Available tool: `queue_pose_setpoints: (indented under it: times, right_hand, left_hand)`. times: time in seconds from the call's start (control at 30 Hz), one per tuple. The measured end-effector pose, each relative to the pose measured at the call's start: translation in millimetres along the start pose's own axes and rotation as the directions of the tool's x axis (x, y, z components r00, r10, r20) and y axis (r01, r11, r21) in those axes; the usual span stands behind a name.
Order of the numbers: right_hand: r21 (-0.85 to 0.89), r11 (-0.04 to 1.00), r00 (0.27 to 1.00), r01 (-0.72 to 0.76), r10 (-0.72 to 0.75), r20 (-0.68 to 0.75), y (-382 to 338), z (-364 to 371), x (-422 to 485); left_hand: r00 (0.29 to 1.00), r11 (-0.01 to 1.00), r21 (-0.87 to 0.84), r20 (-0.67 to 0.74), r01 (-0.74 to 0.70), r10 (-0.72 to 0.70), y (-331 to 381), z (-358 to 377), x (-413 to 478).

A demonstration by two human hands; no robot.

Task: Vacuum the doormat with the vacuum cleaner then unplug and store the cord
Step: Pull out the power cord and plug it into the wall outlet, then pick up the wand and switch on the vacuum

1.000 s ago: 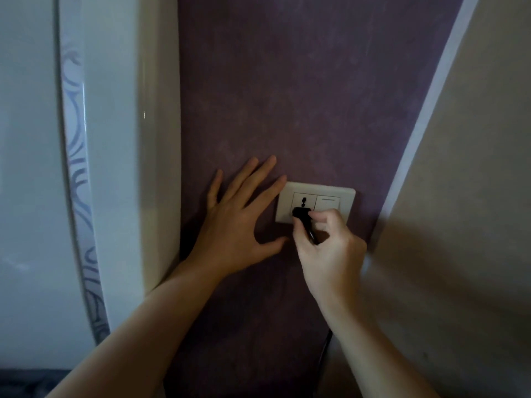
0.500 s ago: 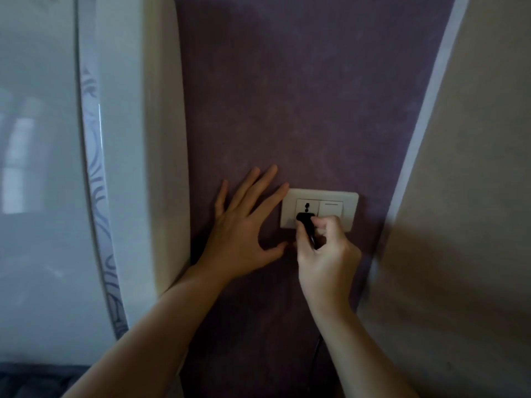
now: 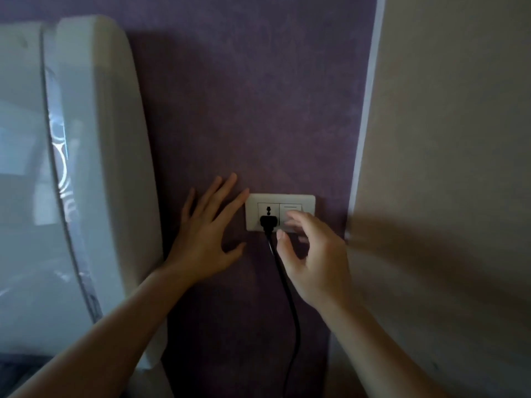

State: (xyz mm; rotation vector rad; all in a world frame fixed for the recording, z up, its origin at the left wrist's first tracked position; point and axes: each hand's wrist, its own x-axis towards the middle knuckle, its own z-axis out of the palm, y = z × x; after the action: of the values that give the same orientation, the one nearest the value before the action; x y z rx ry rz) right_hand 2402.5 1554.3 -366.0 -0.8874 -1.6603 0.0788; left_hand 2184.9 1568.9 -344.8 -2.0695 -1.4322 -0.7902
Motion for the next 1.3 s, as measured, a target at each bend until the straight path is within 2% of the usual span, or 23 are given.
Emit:
queue_pose_setpoints:
  times: [0.07,0.17,0.3,0.4,0.5,0.67,0.8,0.97,1.1,1.3]
  right_hand:
    - [-0.060,0.998,0.997,0.007,-0.002,0.082,-4.0,-5.0,6.5]
    - [-0.152,0.987,0.971,-0.052,0.086,0.224,-21.6,-16.4,13.3]
    - [-0.285,0.950,0.894,-0.127,0.234,0.381,-65.3,-44.8,54.6]
    - [-0.337,0.931,0.821,-0.139,0.299,0.486,-106.5,-71.9,102.0]
    - [-0.394,0.910,0.784,-0.128,0.336,0.521,-151.9,-105.9,152.6]
    - [-0.474,0.865,0.756,-0.165,0.420,0.503,-221.6,-174.5,217.8]
    - [-0.531,0.822,0.759,-0.208,0.478,0.442,-252.8,-224.5,233.4]
    - [-0.582,0.767,0.754,-0.269,0.544,0.368,-260.2,-277.2,216.5]
    - [-0.657,0.674,0.698,-0.337,0.648,0.306,-251.8,-319.3,201.8]
    - [-0.718,0.558,0.647,-0.417,0.737,0.196,-216.1,-389.4,190.7]
  left_hand:
    - [0.997,1.000,0.004,0.071,0.028,-0.028,3.9,-8.2,1.5]
    - [0.977,0.999,0.027,0.209,0.044,-0.048,11.7,-31.2,1.5]
    - [0.910,0.997,0.014,0.409,0.070,-0.070,21.7,-92.0,16.9]
    - [0.873,0.982,-0.031,0.464,0.184,-0.149,30.1,-148.9,45.4]
    - [0.867,0.969,-0.109,0.478,0.220,-0.143,41.6,-211.6,84.3]
    - [0.896,0.950,-0.221,0.429,0.222,-0.110,66.3,-298.8,147.8]
    - [0.899,0.937,-0.303,0.438,0.172,-0.023,96.9,-331.2,172.2]
    - [0.880,0.890,-0.436,0.465,0.131,0.099,139.4,-333.0,182.1]
    - [0.886,0.862,-0.505,0.421,0.053,0.193,175.1,-329.8,196.4]
    - [0.838,0.840,-0.542,0.438,-0.043,0.325,238.6,-304.0,225.7]
